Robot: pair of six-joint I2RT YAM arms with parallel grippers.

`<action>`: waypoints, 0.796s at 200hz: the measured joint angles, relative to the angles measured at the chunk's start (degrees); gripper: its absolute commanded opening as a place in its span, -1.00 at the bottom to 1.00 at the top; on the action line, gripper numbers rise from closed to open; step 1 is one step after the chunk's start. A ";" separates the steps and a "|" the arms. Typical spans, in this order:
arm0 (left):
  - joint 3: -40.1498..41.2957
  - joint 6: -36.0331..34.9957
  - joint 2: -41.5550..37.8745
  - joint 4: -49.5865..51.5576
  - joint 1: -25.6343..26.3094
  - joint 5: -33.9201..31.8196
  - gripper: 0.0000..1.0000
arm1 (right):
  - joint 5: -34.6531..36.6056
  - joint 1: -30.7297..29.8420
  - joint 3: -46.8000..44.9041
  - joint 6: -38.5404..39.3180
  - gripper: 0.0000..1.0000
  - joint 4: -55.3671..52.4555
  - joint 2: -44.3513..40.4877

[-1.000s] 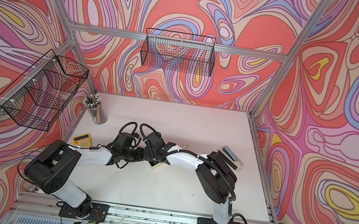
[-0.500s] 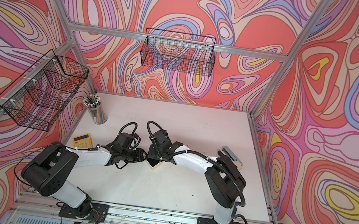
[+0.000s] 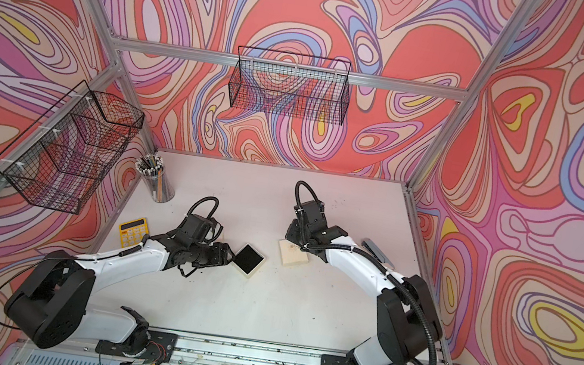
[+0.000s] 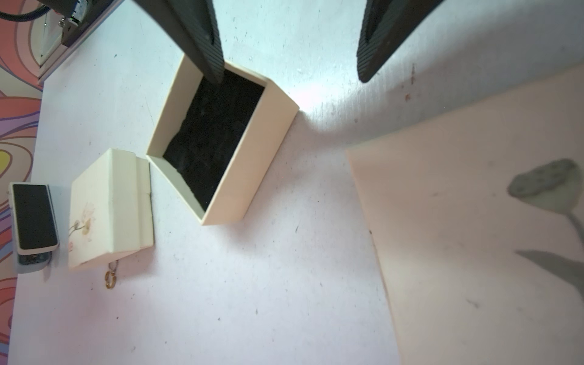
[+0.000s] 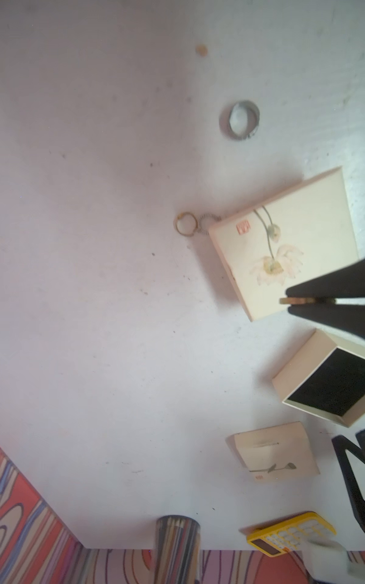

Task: Take the rings out of the lift-off lid box
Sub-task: Place the ring at the center of the board.

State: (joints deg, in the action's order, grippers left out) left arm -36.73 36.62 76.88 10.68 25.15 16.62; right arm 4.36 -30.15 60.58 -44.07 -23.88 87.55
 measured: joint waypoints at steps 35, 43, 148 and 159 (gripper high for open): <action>-2.47 -1.03 -2.01 3.23 0.00 -1.64 0.85 | -0.07 6.97 -2.58 2.23 -1.00 -0.07 -1.95; -2.91 -1.11 -2.34 4.00 0.00 -1.97 0.87 | -0.15 8.46 -2.95 2.75 -1.00 -0.11 -1.79; -9.40 -2.56 -8.48 14.34 0.00 -8.02 0.98 | -0.57 15.13 -4.07 7.37 -1.00 0.35 10.16; -9.68 -2.58 -8.87 15.02 0.00 -8.68 0.98 | -0.52 15.13 -4.07 7.56 -1.00 0.35 10.95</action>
State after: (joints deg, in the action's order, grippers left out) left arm -46.41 34.04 68.01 25.69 25.15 7.94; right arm 3.84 -15.03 56.51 -36.51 -23.53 98.50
